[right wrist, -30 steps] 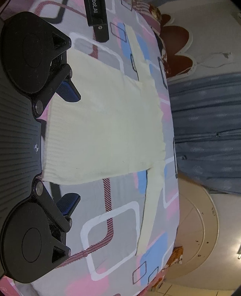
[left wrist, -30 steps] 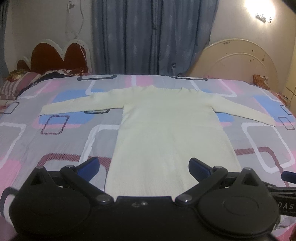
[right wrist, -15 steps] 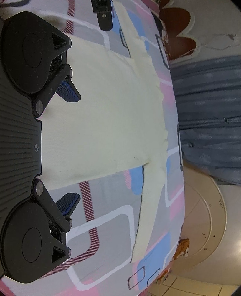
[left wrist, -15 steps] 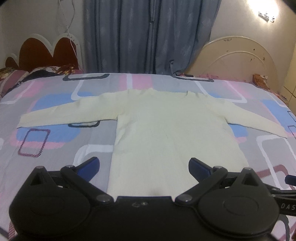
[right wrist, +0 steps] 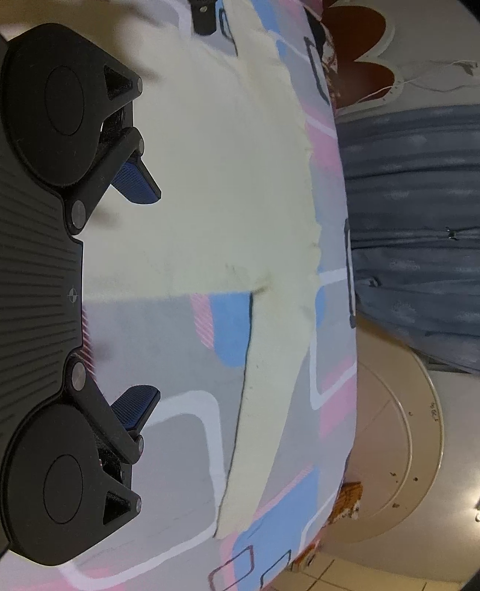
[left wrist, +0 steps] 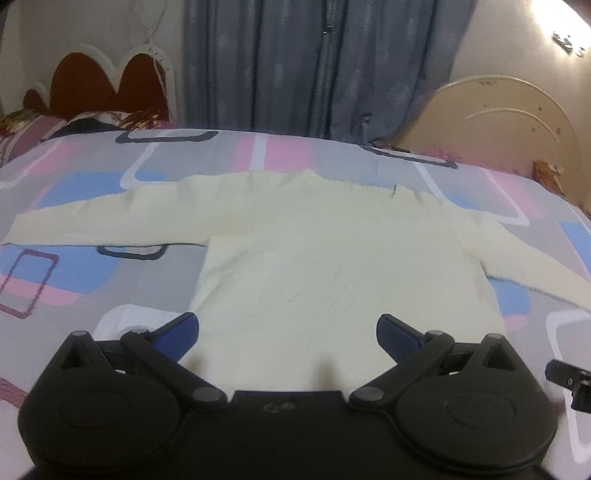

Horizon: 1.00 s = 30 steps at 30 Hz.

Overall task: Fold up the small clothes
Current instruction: 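Move the right tool to the sweater's sleeve cuff and close on it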

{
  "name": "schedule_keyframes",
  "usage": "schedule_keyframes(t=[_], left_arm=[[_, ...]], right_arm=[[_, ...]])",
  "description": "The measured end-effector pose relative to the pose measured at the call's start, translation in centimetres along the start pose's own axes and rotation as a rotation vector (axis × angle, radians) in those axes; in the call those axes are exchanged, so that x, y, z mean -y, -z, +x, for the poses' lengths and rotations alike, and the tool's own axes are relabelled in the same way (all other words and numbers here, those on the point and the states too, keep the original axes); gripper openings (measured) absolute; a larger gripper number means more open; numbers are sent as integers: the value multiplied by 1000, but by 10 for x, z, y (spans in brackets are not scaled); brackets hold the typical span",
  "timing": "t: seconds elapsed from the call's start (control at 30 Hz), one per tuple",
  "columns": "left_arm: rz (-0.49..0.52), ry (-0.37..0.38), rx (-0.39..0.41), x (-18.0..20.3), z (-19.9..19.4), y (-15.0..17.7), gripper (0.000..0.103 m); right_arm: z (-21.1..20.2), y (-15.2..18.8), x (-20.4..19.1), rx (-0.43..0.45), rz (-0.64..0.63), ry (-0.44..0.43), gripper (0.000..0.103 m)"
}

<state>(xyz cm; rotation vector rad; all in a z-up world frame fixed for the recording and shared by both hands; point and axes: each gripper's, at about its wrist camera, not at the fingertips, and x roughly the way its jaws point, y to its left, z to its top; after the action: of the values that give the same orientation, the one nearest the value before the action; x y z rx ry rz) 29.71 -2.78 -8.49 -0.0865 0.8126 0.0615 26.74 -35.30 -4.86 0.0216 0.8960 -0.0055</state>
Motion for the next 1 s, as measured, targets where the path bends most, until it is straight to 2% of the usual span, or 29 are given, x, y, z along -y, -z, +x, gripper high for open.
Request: schedule_keyframes(t=[0.2, 0.47, 0.8, 0.83, 0.87, 0.9, 0.93, 1.0], left_arm=[[-18, -20, 13, 32, 33, -10, 102], [-1, -29, -5, 61, 68, -20, 102], [39, -34, -3, 80, 90, -27, 101], [45, -35, 0, 81, 91, -27, 101], [50, -36, 3, 82, 92, -27, 101], [56, -38, 5, 83, 93, -27, 101], [62, -39, 7, 84, 93, -27, 101], [73, -37, 9, 86, 94, -28, 101]], right_arm=[[42, -20, 58, -40, 30, -20, 103], [75, -31, 120, -67, 29, 86, 103], [93, -28, 184, -47, 147, 111, 102], [93, -28, 190, -41, 162, 117, 98], [93, -27, 196, -39, 177, 123, 87], [94, -27, 203, -51, 201, 131, 61], [95, -27, 209, -49, 226, 134, 55], [94, -29, 221, -38, 281, 127, 55]])
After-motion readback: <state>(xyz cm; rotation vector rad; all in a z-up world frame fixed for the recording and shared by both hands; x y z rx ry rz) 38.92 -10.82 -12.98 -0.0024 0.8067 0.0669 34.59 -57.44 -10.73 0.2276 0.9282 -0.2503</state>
